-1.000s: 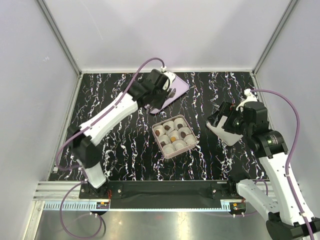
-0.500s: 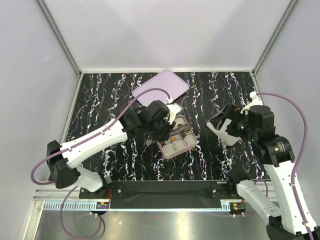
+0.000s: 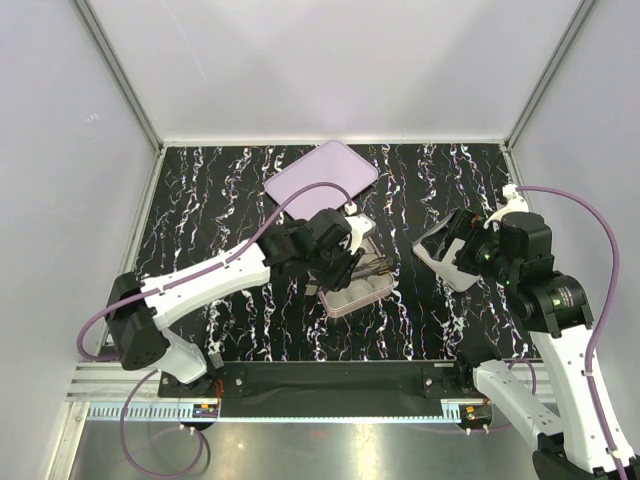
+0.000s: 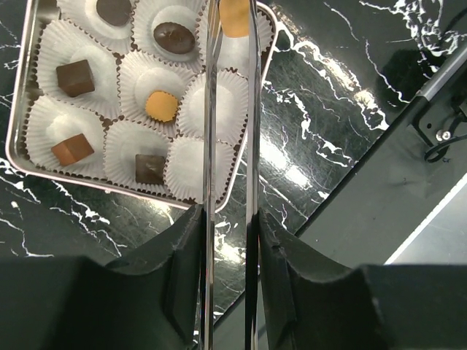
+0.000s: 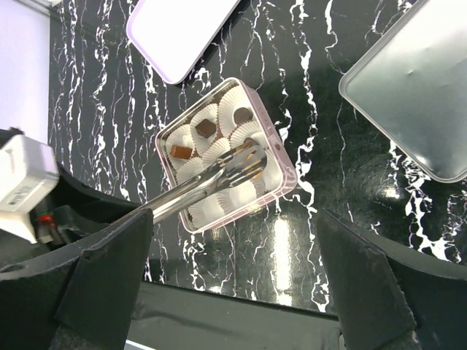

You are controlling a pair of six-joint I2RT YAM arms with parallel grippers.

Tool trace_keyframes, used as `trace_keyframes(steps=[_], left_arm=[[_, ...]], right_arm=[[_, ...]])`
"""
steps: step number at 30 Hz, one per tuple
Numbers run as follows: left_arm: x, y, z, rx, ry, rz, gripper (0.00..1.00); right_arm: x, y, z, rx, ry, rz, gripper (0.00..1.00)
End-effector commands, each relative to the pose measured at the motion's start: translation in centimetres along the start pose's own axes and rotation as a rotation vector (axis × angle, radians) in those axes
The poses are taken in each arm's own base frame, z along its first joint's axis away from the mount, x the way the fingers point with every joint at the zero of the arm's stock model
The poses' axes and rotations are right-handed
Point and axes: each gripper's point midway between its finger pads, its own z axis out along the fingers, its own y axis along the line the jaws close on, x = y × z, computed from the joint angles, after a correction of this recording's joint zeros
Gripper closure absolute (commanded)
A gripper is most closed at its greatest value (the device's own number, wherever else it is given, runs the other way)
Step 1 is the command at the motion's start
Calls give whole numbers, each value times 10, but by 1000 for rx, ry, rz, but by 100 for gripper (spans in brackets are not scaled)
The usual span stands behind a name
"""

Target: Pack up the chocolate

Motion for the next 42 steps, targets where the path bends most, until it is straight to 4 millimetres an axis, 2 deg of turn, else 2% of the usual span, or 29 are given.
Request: trace_keyframes(steps=[1,9,13,15,16,19,21,22,23,24,25,26,27,28,29,30,31,34,37,42], left_arm=[[-21,-10,2,33,-70,-7,63],[-24,-12,3,35,-71,-5,57],[-35,-12,-7,24,-92,-3,56],[-44,0,-16,-52,-120,-18,57],[-53,5,-28,-90,-141,-28,56],[-74,37,-63,-239,-226,-91,55],[-80,61,-84,-305,-271,-159,54],[-76,88,-90,-359,-271,-220,54],[-74,103,-103,-386,-298,-259,54],[-69,134,-113,-448,-312,-331,54],[-54,152,-111,-490,-297,-369,52],[-47,167,-119,-526,-310,-405,52],[-34,197,-128,-594,-307,-476,52],[-15,211,-121,-626,-271,-508,51],[-5,222,-122,-646,-264,-535,51],[8,243,-126,-684,-265,-594,51],[28,250,-117,-694,-223,-625,51],[58,269,-100,-699,-196,-688,51],[69,275,-86,-677,-164,-719,51],[73,286,-81,-701,-108,-732,51]], right_arm=[[-17,3,-12,6,-66,-13,0],[-21,4,-13,7,-81,-17,0],[-22,5,-12,3,-80,-17,0],[-22,6,-13,1,-79,-16,0],[-23,7,-14,-2,-81,-15,1],[-23,9,-14,-11,-78,-18,0],[-23,9,-14,-13,-77,-17,0],[-22,10,-14,-18,-74,-17,0],[-20,10,-13,-23,-67,-15,0],[-19,11,-13,-28,-64,-16,0],[-16,10,-11,-31,-57,-12,0],[-15,11,-11,-38,-54,-12,0],[-14,11,-12,-43,-53,-9,0],[-11,11,-10,-46,-43,-8,0],[-10,10,-10,-47,-42,-9,0],[-8,10,-11,-50,-41,-8,0],[-7,10,-10,-51,-38,-10,0],[-4,8,-9,-51,-31,-11,0],[-2,8,-9,-56,-28,-12,0],[-1,9,-7,-63,-27,-8,0]])
